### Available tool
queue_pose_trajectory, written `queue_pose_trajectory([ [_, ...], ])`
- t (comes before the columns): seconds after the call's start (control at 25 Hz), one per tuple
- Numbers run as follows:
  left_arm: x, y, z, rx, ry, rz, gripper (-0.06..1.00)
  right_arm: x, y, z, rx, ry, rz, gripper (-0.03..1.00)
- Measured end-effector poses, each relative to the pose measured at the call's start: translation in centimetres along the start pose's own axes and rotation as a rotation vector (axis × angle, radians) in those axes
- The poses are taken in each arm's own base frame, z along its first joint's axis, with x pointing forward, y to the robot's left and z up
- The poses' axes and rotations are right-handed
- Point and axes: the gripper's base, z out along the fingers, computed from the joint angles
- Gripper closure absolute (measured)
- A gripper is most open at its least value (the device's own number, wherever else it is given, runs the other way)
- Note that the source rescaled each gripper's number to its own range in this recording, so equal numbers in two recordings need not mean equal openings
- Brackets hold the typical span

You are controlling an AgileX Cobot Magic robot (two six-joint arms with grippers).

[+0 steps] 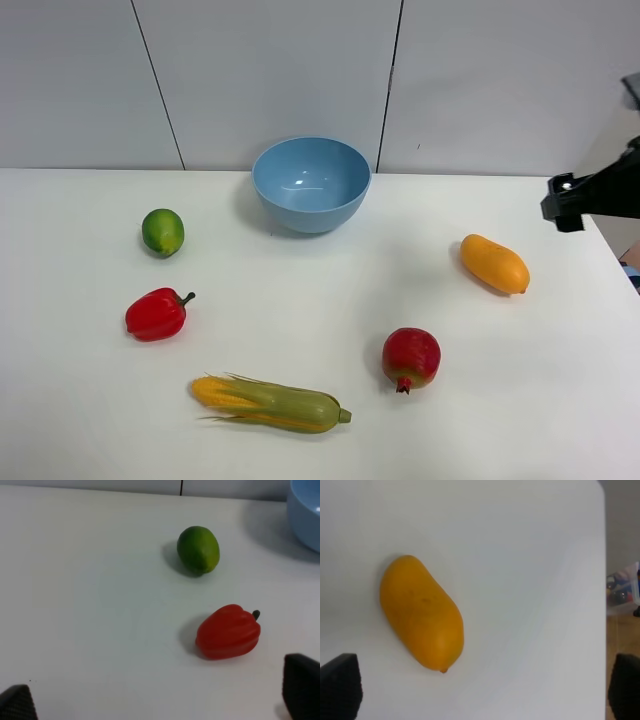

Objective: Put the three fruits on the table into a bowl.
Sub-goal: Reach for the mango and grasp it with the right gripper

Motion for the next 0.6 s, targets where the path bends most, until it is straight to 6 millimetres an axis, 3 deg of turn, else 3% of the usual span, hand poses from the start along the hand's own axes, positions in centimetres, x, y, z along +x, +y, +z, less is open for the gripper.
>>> queue_pose_trajectory([
  [0.24,0.0,0.0,0.0,0.000,0.000,0.000,-0.06,-2.0,1.8,7.7,-0.092,0.114,-0.084,-0.03],
  [0.4,0.0,0.0,0.0,0.000,0.000,0.000,-0.06,-1.0,2.8,11.6,-0.174,0.192,-0.088,-0.03],
  [0.6,0.0,0.0,0.0,0.000,0.000,0.000,-0.06,0.9,2.6,15.4,-0.217,0.271,-0.075,-0.03],
])
